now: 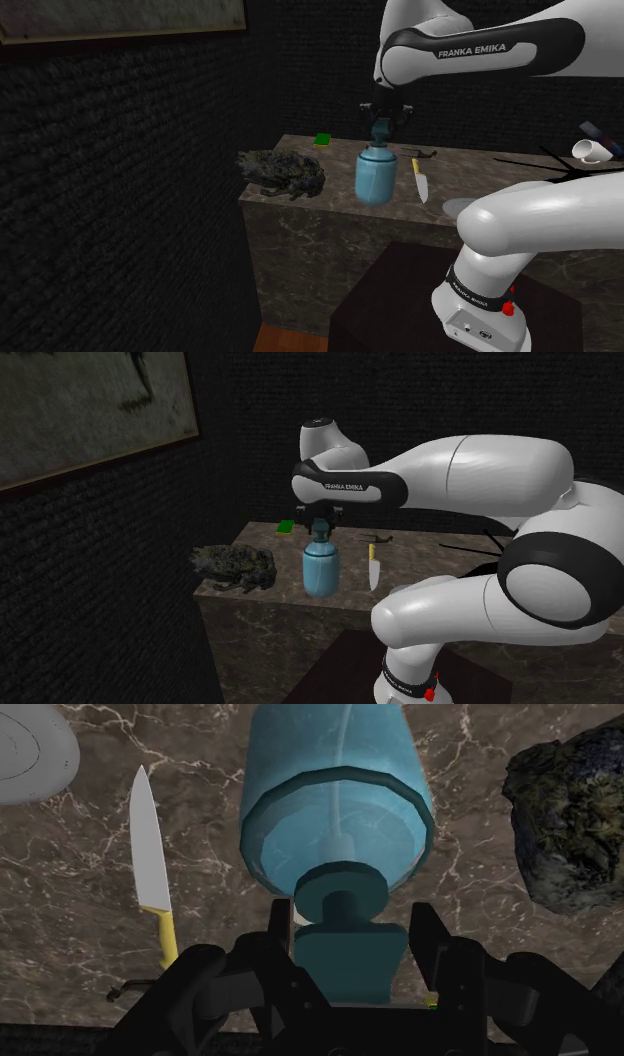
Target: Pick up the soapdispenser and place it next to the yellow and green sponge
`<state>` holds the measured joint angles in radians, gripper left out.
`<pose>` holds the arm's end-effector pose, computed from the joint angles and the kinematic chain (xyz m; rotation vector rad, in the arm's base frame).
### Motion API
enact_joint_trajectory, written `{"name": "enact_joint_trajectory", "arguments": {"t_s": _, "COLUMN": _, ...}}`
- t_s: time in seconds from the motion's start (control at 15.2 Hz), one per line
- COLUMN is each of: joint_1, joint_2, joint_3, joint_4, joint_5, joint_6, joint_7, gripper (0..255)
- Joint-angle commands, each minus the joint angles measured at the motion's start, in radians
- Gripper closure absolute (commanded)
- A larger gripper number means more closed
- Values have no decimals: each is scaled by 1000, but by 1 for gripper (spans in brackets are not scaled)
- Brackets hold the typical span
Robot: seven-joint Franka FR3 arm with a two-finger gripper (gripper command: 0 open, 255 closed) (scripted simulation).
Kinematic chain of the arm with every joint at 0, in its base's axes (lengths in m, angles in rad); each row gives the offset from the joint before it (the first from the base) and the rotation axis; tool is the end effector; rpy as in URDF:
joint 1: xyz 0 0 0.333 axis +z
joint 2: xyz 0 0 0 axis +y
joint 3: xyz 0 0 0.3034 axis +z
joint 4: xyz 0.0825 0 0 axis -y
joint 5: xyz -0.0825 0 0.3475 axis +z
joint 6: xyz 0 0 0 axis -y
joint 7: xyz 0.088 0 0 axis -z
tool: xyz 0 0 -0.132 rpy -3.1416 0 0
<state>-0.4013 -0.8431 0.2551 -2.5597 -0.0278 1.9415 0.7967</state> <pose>0.3016 -0.0381 0.5108 2.6051 -1.4214 0.3877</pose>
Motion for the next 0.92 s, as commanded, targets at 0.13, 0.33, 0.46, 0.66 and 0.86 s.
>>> {"name": "enact_joint_trajectory", "arguments": {"t_s": 0.13, "joint_1": -3, "joint_2": 3, "joint_3": -6, "joint_4": 59, "joint_5": -3, "joint_6": -54, "joint_7": -8, "gripper": 255}}
{"name": "enact_joint_trajectory", "arguments": {"t_s": 0.33, "joint_1": -7, "joint_2": 9, "joint_3": -10, "joint_4": 102, "joint_5": -6, "joint_6": -91, "joint_7": -14, "gripper": 255}}
{"name": "enact_joint_trajectory", "arguments": {"t_s": 0.46, "joint_1": -9, "joint_2": 14, "joint_3": -13, "joint_4": 132, "joint_5": -8, "joint_6": -115, "joint_7": -18, "gripper": 255}}
{"name": "enact_joint_trajectory", "arguments": {"t_s": 0.66, "joint_1": -12, "joint_2": 24, "joint_3": -16, "joint_4": 178, "joint_5": -11, "joint_6": -151, "joint_7": -24, "gripper": 255}}
{"name": "enact_joint_trajectory", "arguments": {"t_s": 0.86, "joint_1": -16, "joint_2": 34, "joint_3": -19, "joint_4": 225, "joint_5": -13, "joint_6": -187, "joint_7": -29, "gripper": 255}}
